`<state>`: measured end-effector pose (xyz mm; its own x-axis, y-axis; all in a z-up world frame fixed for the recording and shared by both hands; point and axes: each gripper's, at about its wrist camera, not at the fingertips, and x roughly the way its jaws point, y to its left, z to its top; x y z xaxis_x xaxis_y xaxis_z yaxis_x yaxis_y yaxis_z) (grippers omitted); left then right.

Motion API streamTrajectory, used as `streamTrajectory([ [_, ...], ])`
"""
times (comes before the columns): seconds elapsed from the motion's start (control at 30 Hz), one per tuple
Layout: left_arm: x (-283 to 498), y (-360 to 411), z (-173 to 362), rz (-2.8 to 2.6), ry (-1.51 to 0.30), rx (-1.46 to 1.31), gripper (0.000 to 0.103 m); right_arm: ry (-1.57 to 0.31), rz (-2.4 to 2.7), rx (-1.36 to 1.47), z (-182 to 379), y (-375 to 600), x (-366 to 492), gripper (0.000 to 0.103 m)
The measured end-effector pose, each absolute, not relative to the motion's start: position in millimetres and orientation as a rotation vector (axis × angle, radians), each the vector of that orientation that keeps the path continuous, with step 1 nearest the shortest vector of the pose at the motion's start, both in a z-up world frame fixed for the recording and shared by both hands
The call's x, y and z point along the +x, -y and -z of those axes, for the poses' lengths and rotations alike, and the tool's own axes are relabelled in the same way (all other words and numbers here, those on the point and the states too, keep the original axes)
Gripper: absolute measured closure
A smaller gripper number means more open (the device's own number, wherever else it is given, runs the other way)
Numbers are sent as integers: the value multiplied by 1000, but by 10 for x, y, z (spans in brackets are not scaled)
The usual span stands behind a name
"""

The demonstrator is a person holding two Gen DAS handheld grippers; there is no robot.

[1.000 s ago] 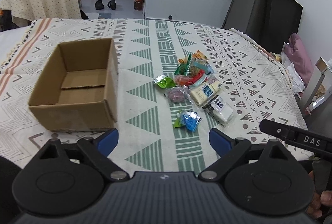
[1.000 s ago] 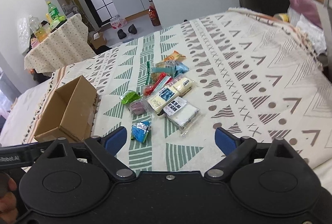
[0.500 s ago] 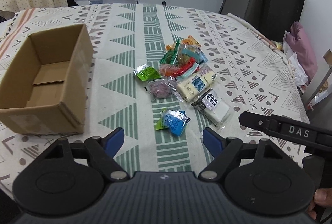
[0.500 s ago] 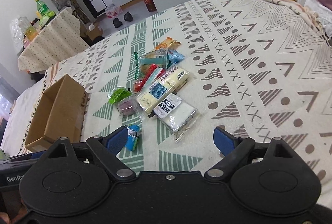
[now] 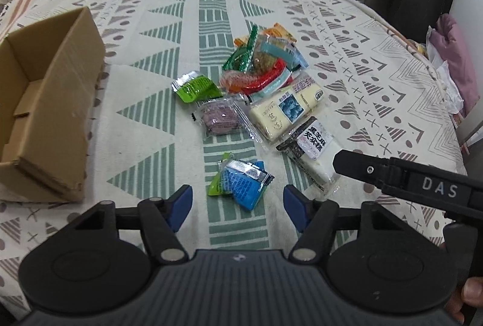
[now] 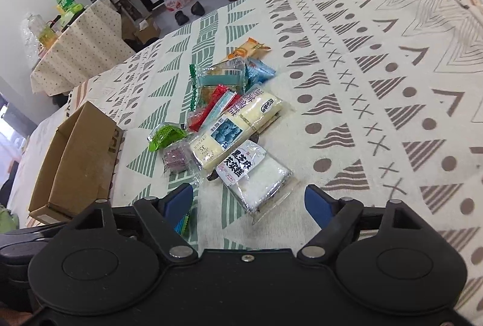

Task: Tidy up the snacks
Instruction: 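Grasp the blue candy with the left gripper while the right grasps the white rice-cake pack, then carry both snacks over the cardboard box and open both grippers to drop them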

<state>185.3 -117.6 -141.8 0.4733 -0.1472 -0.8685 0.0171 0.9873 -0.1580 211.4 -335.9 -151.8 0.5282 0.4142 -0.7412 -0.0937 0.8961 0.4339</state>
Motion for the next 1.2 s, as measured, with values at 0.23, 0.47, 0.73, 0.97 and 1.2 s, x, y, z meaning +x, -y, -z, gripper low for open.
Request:
streamTrajectory([
  [0.23,2048,1242,1589,103,-1095,-120,43,-957,-343,378,1597,3355,2269,24],
  [0.47,2181,1260,1754,97,-1129,-114,55,-950,-361,371,1627,3338,2399,24],
  [0.73,2163,1214,1746,79,-1132,-128,66,-1018,-378,304,1751,3175,2462,24],
  [0.97,2101,1146,1695,63,-1143,-129,69,-1062,-338,187,1814,3037,2418,42],
  [1.2,2035,1000,1507,54,-1099,-156,69,-1047,-354,154,1686,2969,2324,54],
])
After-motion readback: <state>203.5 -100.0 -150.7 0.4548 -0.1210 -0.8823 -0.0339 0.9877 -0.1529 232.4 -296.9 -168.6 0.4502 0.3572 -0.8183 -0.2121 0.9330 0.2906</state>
